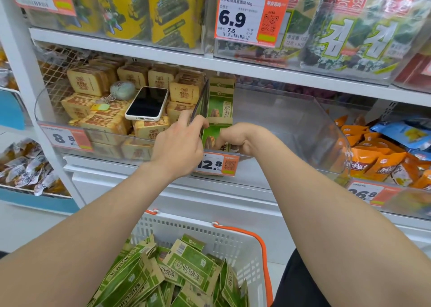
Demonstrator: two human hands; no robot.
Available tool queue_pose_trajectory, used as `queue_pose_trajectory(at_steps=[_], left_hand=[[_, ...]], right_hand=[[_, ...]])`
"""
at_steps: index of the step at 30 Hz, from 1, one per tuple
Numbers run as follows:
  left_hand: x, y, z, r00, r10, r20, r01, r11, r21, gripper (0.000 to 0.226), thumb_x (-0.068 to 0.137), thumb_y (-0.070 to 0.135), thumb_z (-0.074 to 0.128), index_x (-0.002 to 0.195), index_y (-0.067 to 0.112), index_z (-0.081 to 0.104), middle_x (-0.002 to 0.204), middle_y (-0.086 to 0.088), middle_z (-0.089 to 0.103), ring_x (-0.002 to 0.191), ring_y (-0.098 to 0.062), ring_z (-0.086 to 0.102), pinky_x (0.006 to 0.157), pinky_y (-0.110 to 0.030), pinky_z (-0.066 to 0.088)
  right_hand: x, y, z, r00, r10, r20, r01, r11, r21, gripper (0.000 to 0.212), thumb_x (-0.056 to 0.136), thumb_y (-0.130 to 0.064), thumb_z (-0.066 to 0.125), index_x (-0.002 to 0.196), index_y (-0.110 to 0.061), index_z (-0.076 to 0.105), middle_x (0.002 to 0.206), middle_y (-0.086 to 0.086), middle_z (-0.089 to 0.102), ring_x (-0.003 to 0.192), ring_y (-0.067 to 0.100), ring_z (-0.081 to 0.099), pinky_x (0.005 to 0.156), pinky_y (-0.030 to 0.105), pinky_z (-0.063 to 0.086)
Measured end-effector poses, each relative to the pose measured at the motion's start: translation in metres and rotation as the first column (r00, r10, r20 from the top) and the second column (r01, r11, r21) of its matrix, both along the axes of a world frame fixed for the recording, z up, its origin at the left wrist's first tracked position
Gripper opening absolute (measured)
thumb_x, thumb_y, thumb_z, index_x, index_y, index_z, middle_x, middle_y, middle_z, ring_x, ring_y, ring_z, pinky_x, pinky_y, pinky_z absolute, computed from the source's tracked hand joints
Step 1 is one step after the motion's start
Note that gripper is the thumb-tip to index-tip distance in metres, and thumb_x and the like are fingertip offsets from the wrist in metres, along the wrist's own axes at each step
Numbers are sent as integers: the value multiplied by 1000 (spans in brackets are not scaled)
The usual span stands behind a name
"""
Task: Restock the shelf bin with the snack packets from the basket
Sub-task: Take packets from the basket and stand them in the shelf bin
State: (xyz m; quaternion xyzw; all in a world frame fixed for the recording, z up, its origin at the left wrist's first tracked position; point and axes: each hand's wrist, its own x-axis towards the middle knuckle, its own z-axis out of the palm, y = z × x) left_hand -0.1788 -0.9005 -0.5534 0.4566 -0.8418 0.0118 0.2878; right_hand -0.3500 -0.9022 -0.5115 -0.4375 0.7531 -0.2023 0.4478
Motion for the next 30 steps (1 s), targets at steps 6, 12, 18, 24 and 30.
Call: queue_pose_trajectory(at_steps=[6, 12, 18, 24, 30], left_hand=[[1, 0, 0, 1000, 0, -5, 0, 1000, 10, 36, 99, 16, 50, 133, 27, 52, 141, -5, 45, 93, -31, 62, 65, -40, 43], [1, 0, -1, 1000, -10, -3, 10, 1000, 3, 32, 101, 18, 49, 131, 29, 52, 143, -4, 44, 94, -28, 62, 65, -41, 49], [0, 1, -2, 1000, 6, 0, -6, 1000, -7, 31, 101, 19, 49, 130, 29, 54, 144, -4, 44, 95, -28, 63, 66, -41, 52], [-1, 2, -1, 1000, 13, 1, -13, 1000, -15, 32, 100, 18, 50, 129, 30, 54, 143, -5, 44, 94, -28, 63, 64, -40, 50], [-1, 3, -1, 1000, 23, 2, -23, 1000, -18, 34, 99, 18, 50, 130, 30, 55, 142, -4, 44, 95, -26, 63, 63, -38, 49]], right_hand=[[-8, -2, -3, 1000, -24, -1, 23, 987, -156, 33, 81, 5, 80, 107, -11, 68, 108, 9, 75, 103, 29, 72, 96, 46, 59], [-9, -8, -6, 986, -121, -114, 75, 936, -343, 40, 87, -11, 83, 89, -26, 45, 116, 2, 65, 116, 24, 62, 103, 45, 54], [-4, -12, 4, 995, -58, -80, 37, 969, -243, 35, 91, -6, 77, 85, -23, 47, 112, 5, 64, 119, 28, 60, 106, 50, 51], [-2, -18, -2, 994, -93, 62, 107, 952, -288, 51, 80, 8, 80, 86, -21, 38, 98, 1, 59, 118, 26, 60, 108, 46, 51], [-8, -47, -17, 974, -169, 148, 213, 903, -373, 83, 50, -6, 90, 122, -13, 50, 117, 5, 71, 114, 26, 68, 95, 42, 59]])
